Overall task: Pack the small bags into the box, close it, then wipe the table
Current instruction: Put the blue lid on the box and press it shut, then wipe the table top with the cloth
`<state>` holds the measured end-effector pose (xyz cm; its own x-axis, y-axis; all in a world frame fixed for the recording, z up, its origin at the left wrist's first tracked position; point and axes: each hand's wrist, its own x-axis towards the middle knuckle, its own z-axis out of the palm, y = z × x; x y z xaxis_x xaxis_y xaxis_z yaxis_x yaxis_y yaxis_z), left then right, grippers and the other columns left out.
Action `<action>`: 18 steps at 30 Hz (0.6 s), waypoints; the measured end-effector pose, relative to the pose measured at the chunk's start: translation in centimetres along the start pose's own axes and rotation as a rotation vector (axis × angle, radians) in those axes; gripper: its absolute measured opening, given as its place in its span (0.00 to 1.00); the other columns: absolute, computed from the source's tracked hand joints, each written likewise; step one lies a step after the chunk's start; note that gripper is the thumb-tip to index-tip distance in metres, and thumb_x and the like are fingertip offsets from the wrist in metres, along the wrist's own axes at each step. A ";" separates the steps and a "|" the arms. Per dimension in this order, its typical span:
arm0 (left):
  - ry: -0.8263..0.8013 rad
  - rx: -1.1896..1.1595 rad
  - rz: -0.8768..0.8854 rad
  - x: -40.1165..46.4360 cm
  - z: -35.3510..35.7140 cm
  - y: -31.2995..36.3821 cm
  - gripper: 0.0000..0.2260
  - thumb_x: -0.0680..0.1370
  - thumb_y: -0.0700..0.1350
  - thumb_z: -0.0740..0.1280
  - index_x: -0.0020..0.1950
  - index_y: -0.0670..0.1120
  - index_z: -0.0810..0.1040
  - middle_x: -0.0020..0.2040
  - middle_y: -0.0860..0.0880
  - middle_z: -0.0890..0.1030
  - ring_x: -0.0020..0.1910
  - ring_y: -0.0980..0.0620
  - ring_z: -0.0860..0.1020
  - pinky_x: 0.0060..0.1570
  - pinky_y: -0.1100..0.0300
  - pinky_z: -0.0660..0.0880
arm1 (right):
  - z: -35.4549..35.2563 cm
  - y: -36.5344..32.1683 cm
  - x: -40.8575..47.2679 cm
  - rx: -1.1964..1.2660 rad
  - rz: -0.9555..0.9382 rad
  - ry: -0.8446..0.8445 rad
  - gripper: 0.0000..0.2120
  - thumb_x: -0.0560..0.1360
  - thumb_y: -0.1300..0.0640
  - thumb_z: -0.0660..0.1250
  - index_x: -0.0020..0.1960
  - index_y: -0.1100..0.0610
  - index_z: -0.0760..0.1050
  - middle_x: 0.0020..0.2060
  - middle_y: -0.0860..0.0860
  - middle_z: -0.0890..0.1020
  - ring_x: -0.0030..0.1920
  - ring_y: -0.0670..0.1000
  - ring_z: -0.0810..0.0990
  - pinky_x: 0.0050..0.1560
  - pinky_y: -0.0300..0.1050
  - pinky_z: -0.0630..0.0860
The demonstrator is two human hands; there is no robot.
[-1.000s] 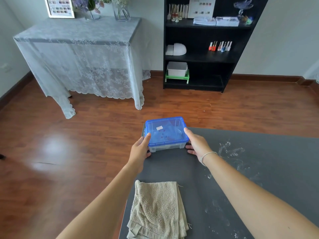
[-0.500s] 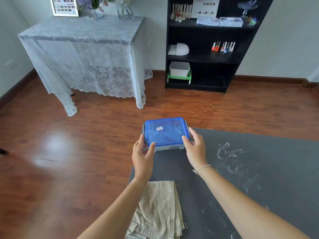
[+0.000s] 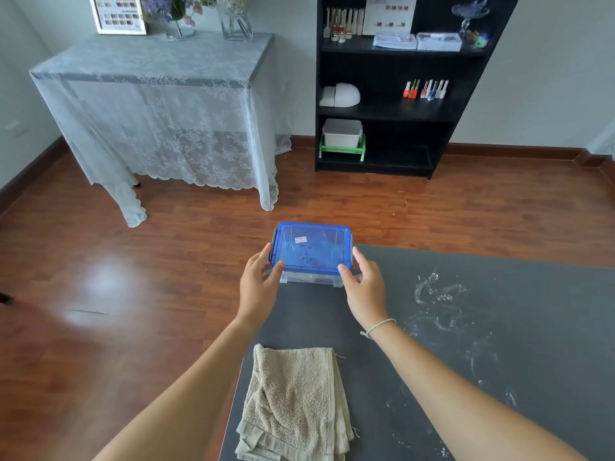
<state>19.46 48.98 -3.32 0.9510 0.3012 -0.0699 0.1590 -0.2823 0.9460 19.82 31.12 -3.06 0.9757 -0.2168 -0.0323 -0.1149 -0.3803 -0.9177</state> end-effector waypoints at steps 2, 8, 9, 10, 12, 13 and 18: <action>-0.017 0.015 0.011 0.4 -0.4 -0.1 0.21 0.76 0.45 0.65 0.69 0.48 0.68 0.61 0.51 0.73 0.56 0.54 0.75 0.59 0.62 0.69 | 0.0 0.0 0.0 0.003 -0.002 -0.014 0.22 0.76 0.57 0.64 0.69 0.55 0.67 0.49 0.51 0.72 0.34 0.42 0.71 0.47 0.34 0.66; -0.020 0.023 -0.004 0.3 -0.4 -0.1 0.22 0.76 0.46 0.65 0.70 0.50 0.66 0.61 0.47 0.74 0.56 0.49 0.76 0.52 0.73 0.69 | -0.2 0.3 -0.3 -0.022 -0.003 -0.047 0.25 0.76 0.55 0.64 0.71 0.52 0.63 0.50 0.49 0.73 0.34 0.42 0.71 0.49 0.40 0.69; -0.025 0.023 -0.006 0.1 -0.5 -0.1 0.24 0.76 0.46 0.65 0.71 0.50 0.65 0.61 0.48 0.74 0.54 0.50 0.77 0.47 0.78 0.69 | -0.3 0.5 -0.6 -0.009 0.008 -0.053 0.26 0.75 0.55 0.65 0.72 0.52 0.62 0.50 0.49 0.73 0.34 0.43 0.72 0.47 0.40 0.70; -0.031 0.017 -0.011 -0.2 -0.6 -0.1 0.25 0.76 0.47 0.66 0.72 0.50 0.63 0.62 0.49 0.74 0.52 0.52 0.77 0.43 0.81 0.68 | -0.4 0.7 -1.2 -0.001 0.028 -0.059 0.28 0.75 0.54 0.66 0.72 0.52 0.60 0.50 0.49 0.74 0.34 0.45 0.72 0.45 0.40 0.70; -0.046 0.043 -0.032 -1.3 -1.3 -0.4 0.28 0.75 0.49 0.66 0.73 0.51 0.60 0.62 0.54 0.72 0.49 0.58 0.77 0.40 0.79 0.69 | -0.4 1.5 -2.8 -0.023 0.059 -0.085 0.28 0.74 0.54 0.67 0.71 0.53 0.62 0.50 0.50 0.74 0.34 0.46 0.71 0.41 0.36 0.69; -0.066 0.109 -0.025 -2.0 -1.8 -0.7 0.28 0.74 0.50 0.67 0.72 0.52 0.62 0.60 0.54 0.73 0.48 0.58 0.76 0.43 0.75 0.69 | -0.5 1.9 -4.0 -0.063 0.045 -0.125 0.26 0.73 0.54 0.68 0.69 0.53 0.65 0.49 0.50 0.74 0.35 0.46 0.71 0.40 0.35 0.68; -0.500 0.638 0.057 -5.6 -4.9 -3.8 0.18 0.69 0.50 0.71 0.59 0.51 0.78 0.45 0.54 0.75 0.44 0.55 0.73 0.44 0.67 0.67 | -0.5 4.3 -9.2 -0.495 -0.176 -0.439 0.19 0.71 0.48 0.69 0.59 0.54 0.75 0.50 0.50 0.75 0.53 0.51 0.73 0.53 0.41 0.69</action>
<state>12.23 52.81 -5.00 0.9443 -0.1294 -0.3026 0.0833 -0.7955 0.6002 10.25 31.03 -6.51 0.9609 0.2309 -0.1526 0.0826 -0.7654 -0.6382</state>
